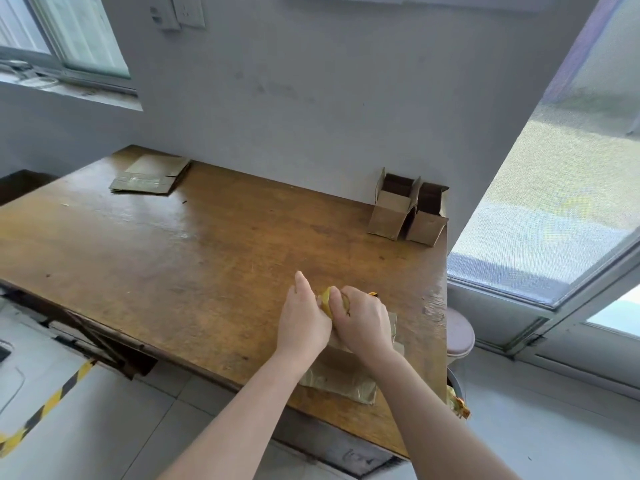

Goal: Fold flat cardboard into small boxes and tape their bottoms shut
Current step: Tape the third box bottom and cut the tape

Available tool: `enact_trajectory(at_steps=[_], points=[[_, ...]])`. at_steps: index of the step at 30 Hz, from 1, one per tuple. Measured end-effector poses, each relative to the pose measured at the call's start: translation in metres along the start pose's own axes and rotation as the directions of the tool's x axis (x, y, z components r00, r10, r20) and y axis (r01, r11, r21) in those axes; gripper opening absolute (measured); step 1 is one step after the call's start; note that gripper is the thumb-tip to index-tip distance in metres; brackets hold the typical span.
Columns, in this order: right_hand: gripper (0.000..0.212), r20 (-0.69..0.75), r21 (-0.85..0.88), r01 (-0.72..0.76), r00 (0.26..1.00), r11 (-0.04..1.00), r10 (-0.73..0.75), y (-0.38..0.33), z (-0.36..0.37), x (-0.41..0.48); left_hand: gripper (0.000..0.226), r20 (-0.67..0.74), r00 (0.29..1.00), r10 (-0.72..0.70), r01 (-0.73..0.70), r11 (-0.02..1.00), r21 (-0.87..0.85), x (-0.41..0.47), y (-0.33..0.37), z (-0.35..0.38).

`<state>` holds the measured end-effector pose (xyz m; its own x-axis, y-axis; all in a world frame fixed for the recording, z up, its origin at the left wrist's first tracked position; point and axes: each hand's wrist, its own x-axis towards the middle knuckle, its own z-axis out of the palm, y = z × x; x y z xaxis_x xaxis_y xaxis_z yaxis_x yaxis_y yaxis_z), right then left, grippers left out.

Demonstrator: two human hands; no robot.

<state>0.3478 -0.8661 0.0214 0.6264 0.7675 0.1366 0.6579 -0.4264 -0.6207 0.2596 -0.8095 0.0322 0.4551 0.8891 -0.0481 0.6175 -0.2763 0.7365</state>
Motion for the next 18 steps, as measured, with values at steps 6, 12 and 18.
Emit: enact_trajectory(at_steps=[6,12,18], points=[[0.046,-0.006,0.010,0.019,1.000,1.000,-0.018,0.0009,-0.0010,-0.0017,0.063,0.015,1.000,0.026,-0.026,0.999,-0.031,-0.0012,-0.0010,0.0023],[0.047,-0.006,-0.042,0.016,1.000,0.999,-0.016,-0.0036,0.0019,-0.0002,0.064,-0.018,1.000,0.025,-0.025,1.000,-0.008,-0.0028,0.0014,-0.0010],[0.047,-0.006,-0.017,0.013,1.000,1.000,-0.013,-0.0026,0.0002,0.0006,0.054,-0.024,0.999,0.024,-0.025,0.997,-0.066,-0.0035,-0.0002,-0.0006]])
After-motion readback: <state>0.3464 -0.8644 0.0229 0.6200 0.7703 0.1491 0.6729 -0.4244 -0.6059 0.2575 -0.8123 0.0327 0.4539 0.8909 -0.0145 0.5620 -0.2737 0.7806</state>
